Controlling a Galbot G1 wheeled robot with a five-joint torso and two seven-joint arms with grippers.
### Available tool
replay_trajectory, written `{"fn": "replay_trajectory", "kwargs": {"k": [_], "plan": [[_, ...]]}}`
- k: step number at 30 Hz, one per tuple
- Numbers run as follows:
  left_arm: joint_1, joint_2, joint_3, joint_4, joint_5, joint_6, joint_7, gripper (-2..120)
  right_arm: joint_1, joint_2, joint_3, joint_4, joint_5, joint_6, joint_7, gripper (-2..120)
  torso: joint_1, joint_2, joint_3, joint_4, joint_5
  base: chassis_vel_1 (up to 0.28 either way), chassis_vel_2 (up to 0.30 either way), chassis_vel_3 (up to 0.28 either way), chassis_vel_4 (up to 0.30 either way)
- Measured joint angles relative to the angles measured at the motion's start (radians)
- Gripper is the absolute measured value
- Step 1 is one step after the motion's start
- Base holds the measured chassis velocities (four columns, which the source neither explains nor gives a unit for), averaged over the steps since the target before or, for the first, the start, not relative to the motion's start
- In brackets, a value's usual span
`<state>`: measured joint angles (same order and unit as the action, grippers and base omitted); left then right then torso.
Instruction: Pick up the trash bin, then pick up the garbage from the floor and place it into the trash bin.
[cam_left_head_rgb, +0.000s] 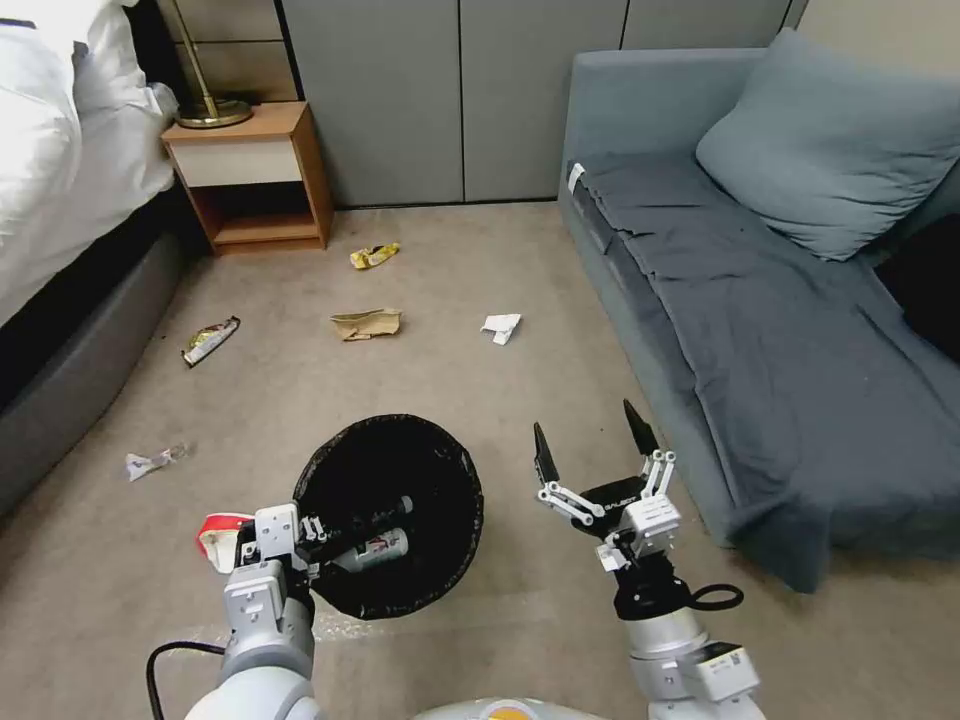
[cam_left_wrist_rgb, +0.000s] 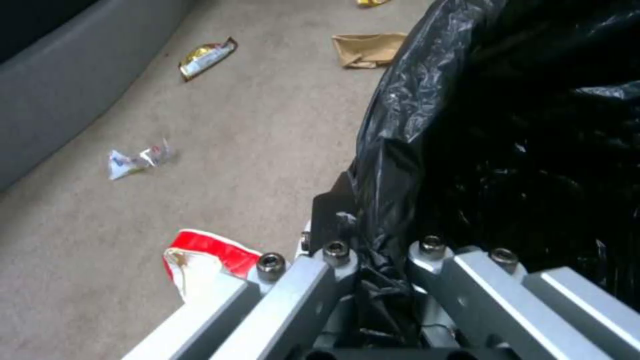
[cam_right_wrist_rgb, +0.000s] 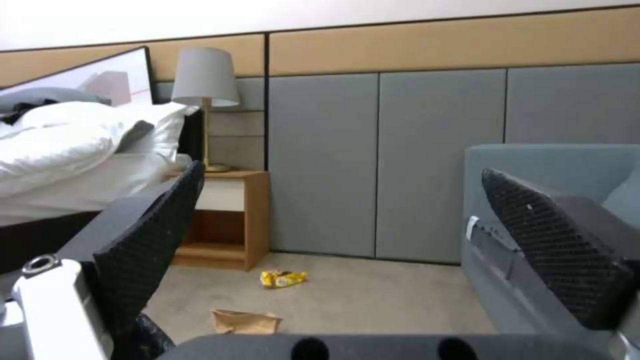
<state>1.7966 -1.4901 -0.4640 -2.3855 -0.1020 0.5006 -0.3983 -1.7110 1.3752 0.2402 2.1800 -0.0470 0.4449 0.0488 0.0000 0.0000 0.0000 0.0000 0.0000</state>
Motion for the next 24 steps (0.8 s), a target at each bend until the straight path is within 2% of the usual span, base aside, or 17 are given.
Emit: {"fn": "replay_trajectory", "kwargs": {"k": [16,24], "plan": [[-0.008,-0.005,0.006,0.002,0.001,0.003,-0.001,1,0.015,-0.008,-0.001,-0.013,0.018,-0.002,-0.008,100,0.0,0.0,0.0,0.0,0.0,-0.009,0.011,0.011,-0.008],[-0.007,-0.006,0.007,-0.002,-0.002,0.006,-0.003,1,0.015,-0.007,-0.003,-0.017,0.018,-0.002,-0.013,100,0.0,0.0,0.0,0.0,-0.0001,-0.157,0.153,0.152,-0.147]]}}
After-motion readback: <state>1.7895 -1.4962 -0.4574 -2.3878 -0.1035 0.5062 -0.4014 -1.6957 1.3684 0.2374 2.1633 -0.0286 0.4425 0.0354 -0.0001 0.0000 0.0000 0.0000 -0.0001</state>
